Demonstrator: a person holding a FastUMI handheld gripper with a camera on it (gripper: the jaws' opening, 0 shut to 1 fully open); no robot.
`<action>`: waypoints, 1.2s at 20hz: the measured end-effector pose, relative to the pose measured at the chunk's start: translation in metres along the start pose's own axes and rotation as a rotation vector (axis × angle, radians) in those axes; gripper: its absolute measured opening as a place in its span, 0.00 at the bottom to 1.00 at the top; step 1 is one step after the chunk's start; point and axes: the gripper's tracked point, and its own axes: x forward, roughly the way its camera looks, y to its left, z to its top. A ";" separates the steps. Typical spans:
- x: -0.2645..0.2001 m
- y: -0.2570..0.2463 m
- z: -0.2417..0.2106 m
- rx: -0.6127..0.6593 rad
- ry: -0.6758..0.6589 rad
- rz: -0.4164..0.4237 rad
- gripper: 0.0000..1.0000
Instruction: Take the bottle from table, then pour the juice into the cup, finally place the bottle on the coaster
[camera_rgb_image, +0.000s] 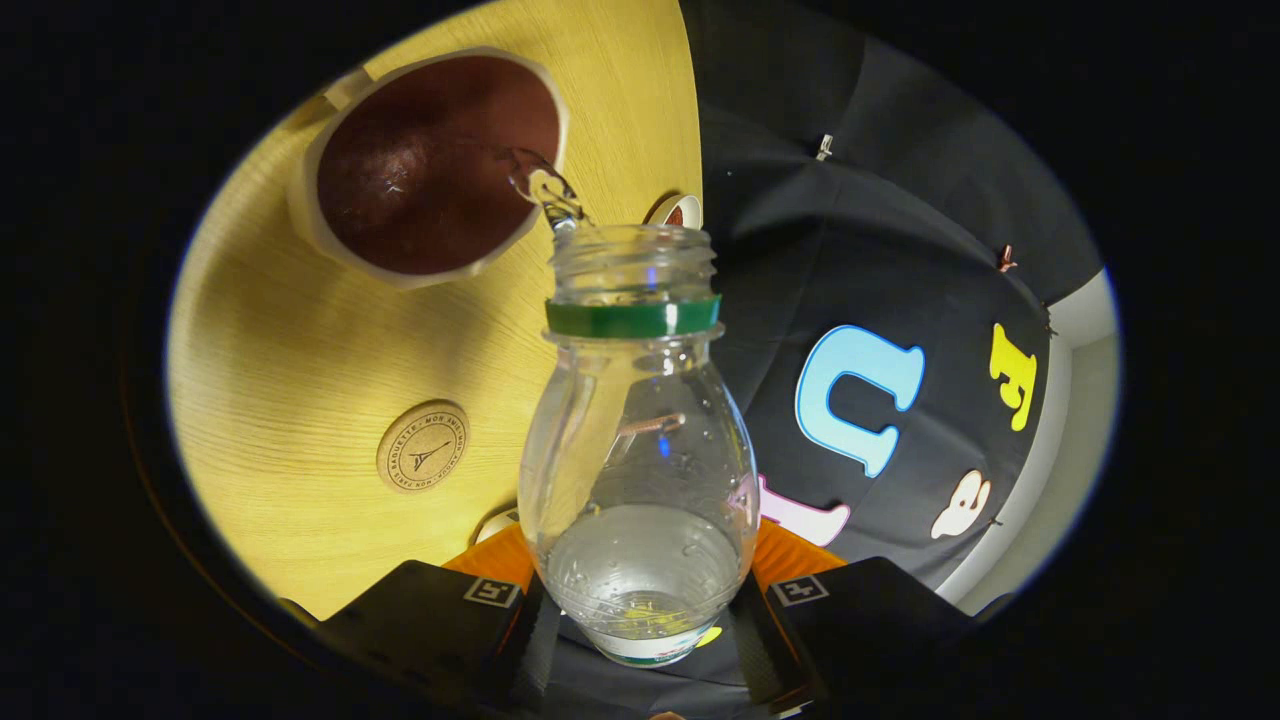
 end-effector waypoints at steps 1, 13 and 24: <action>0.001 -0.001 0.001 -0.006 -0.003 -0.001 0.76; 0.006 -0.016 0.001 -0.105 -0.045 -0.045 0.75; 0.007 -0.029 0.007 -0.184 -0.078 -0.068 0.75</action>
